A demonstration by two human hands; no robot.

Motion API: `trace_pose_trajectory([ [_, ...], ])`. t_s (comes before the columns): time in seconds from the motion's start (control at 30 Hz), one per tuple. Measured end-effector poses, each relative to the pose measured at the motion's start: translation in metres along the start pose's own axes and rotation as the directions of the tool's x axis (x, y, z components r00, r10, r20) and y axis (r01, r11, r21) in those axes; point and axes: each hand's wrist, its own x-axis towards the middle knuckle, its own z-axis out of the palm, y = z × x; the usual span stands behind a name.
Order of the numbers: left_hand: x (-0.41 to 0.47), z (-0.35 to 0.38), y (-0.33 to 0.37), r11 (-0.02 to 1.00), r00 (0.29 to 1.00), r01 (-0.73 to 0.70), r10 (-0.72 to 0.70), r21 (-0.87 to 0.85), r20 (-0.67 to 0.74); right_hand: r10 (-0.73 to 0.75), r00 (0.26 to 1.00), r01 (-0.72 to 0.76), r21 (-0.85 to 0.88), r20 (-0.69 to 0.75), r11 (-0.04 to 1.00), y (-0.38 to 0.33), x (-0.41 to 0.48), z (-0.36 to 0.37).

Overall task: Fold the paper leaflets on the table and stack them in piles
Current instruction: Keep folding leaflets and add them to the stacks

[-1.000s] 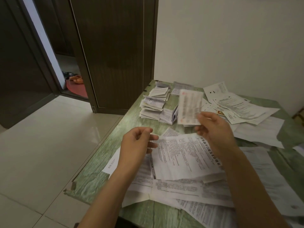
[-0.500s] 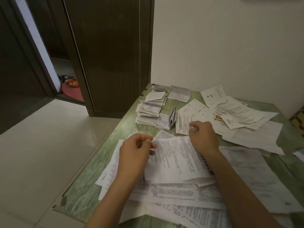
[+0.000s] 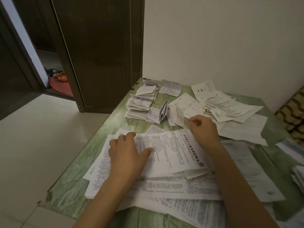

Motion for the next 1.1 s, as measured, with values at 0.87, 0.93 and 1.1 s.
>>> trace_pose_trajectory([
  [0.87,0.001,-0.048,-0.014,0.493,0.995,0.097,-0.054,-0.864,0.081,-0.169,0.872,-0.070,0.458,0.459,0.886,-0.051,-0.027,-0.007],
  [0.93,-0.001,-0.050,-0.017,0.483,0.982,0.172,-0.016,-0.859,0.187,-0.124,0.878,-0.168,0.540,0.462,0.825,-0.053,-0.026,-0.006],
  [1.1,-0.007,-0.047,-0.012,0.556,0.970,0.190,0.023,-0.809,0.243,-0.128,0.857,-0.234,0.599,0.499,0.766,-0.054,-0.026,-0.005],
])
